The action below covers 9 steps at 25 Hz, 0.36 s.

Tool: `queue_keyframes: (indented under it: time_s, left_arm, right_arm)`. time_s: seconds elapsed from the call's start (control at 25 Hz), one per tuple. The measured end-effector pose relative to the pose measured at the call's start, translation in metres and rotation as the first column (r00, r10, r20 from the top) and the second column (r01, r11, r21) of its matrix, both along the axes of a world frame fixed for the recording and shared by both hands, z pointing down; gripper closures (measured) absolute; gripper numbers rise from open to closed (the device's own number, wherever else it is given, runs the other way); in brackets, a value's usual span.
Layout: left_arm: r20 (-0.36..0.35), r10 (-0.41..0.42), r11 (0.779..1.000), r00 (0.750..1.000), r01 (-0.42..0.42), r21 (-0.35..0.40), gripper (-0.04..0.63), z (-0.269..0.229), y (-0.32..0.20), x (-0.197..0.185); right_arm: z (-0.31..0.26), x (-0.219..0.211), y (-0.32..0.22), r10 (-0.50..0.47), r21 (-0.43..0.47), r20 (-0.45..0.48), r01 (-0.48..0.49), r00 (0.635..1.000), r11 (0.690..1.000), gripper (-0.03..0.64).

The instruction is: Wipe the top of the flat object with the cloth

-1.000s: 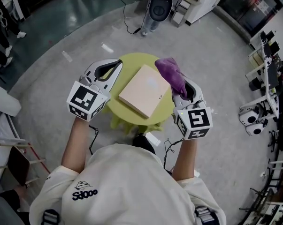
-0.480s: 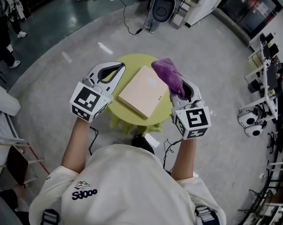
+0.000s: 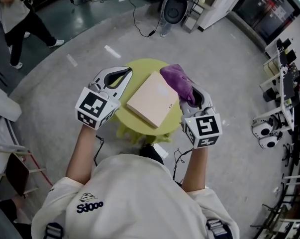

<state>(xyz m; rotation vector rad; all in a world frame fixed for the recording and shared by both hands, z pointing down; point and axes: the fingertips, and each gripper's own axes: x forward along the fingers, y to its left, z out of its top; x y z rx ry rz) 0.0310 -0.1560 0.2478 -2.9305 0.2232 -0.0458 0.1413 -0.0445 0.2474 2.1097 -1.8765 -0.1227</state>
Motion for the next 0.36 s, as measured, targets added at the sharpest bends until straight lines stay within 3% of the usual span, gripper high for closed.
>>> queue_keyframes:
  time_s: [0.36]
  left_arm:
    - [0.013,0.004,1.0,1.0,-0.003,-0.025,0.595,0.0067,-0.0005,0.0025]
  right_arm:
    - [0.0032,0.0041,-0.0016,0.003,-0.013,0.003,-0.003,1.0,1.0,0.534]
